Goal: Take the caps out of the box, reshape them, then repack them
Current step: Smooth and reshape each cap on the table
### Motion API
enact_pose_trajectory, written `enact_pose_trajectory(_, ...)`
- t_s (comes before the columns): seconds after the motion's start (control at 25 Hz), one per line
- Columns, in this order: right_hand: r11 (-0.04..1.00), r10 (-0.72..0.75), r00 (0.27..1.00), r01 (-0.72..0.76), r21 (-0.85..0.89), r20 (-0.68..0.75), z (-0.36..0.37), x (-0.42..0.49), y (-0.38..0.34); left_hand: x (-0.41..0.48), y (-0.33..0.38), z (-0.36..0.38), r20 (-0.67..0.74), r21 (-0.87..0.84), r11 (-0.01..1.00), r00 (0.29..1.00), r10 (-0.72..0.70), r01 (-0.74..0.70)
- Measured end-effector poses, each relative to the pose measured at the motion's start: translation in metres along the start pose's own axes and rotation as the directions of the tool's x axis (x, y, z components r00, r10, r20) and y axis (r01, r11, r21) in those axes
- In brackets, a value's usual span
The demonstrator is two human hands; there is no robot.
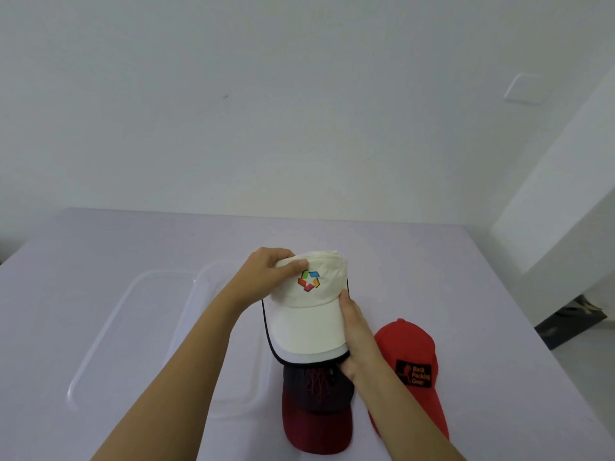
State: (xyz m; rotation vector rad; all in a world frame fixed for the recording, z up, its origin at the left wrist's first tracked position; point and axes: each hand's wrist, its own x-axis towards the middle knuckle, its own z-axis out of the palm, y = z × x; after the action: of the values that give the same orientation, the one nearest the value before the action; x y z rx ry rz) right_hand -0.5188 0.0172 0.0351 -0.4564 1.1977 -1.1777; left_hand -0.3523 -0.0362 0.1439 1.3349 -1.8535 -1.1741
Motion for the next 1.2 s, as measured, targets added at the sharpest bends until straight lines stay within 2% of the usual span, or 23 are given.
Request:
enact_pose_trajectory(0.12,1.0,-0.004,1.0,0.004,0.011,0.005,-0.002,-0.002,-0.002,-0.001,0.004,0.0,-0.032,0.073,0.997,0.999,0.023,-0.021)
enact_pose_trajectory(0.28,1.0,-0.028,1.0,0.028,0.003,-0.008,-0.004,-0.007,-0.007,-0.003,0.014,0.0,0.046,0.185,0.981,0.998,0.054,-0.061)
enact_pose_trajectory(0.44,1.0,-0.014,1.0,0.014,-0.004,-0.007,0.0,-0.013,-0.004,-0.001,0.021,-0.005,0.137,0.287,0.957,0.991,0.003,-0.043)
enact_pose_trajectory(0.6,1.0,-0.024,1.0,0.024,0.011,-0.002,0.004,-0.02,-0.006,0.0,0.023,0.001,0.125,0.417,0.905,0.992,0.035,-0.084)
enact_pose_trajectory(0.84,0.996,-0.084,0.996,0.083,-0.037,-0.032,0.009,-0.03,-0.02,-0.005,0.027,0.006,0.072,0.267,0.958,0.993,0.089,-0.105)
enact_pose_trajectory(1.08,0.993,-0.094,0.995,0.092,-0.074,-0.018,0.014,-0.036,-0.017,-0.001,0.032,0.002,0.114,0.371,0.922,0.99,0.077,-0.115)
enact_pose_trajectory(1.2,0.989,-0.121,0.993,0.121,-0.087,0.005,0.014,-0.036,-0.018,-0.001,0.036,0.001,0.116,0.364,0.925,0.99,0.076,-0.114)
